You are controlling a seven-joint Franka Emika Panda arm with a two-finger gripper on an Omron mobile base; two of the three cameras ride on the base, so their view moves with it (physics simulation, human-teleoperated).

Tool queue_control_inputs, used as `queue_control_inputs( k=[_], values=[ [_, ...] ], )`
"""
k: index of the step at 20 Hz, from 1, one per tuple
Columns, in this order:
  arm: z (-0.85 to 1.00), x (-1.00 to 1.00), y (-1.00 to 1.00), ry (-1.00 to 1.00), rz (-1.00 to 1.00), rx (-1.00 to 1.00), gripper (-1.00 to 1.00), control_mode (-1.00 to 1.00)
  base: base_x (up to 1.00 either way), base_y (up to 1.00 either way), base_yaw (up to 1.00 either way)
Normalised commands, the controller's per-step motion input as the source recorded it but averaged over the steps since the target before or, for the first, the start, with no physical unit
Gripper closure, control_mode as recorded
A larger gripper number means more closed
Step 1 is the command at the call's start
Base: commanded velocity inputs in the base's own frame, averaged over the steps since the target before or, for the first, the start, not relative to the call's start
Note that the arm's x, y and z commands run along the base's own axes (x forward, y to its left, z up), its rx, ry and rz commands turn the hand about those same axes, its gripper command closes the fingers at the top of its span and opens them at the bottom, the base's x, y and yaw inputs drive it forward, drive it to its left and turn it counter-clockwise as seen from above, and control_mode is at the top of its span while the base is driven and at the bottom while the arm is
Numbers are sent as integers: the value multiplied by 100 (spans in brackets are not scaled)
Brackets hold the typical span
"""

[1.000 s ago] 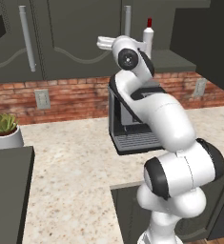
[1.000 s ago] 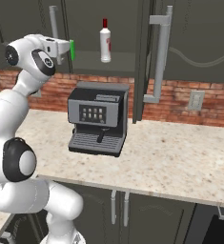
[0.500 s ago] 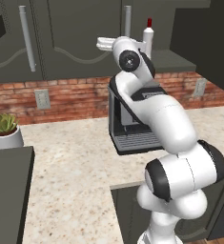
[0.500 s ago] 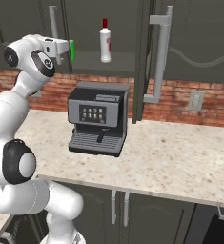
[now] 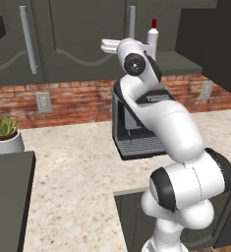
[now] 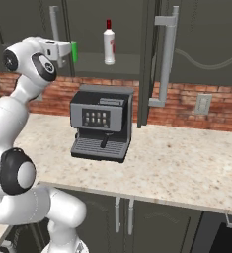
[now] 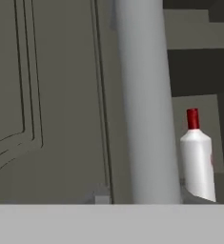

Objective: Open the cabinet directly in front. Then move the liquor and the mug to the dining counter with the jar on it.

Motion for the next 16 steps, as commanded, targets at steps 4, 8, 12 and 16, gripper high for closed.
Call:
queue_control_inputs(
  k=[4,8,12,16],
  values=[
    [0,-70,14,0,0,0,100,-100,0,0,0],
    [0,-74,49,0,0,0,100,-100,0,0,0],
    [0,-53,89,0,0,-1,100,-100,0,0,0],
    [0,-35,100,2,0,-5,100,-100,0,0,0]
  ],
)
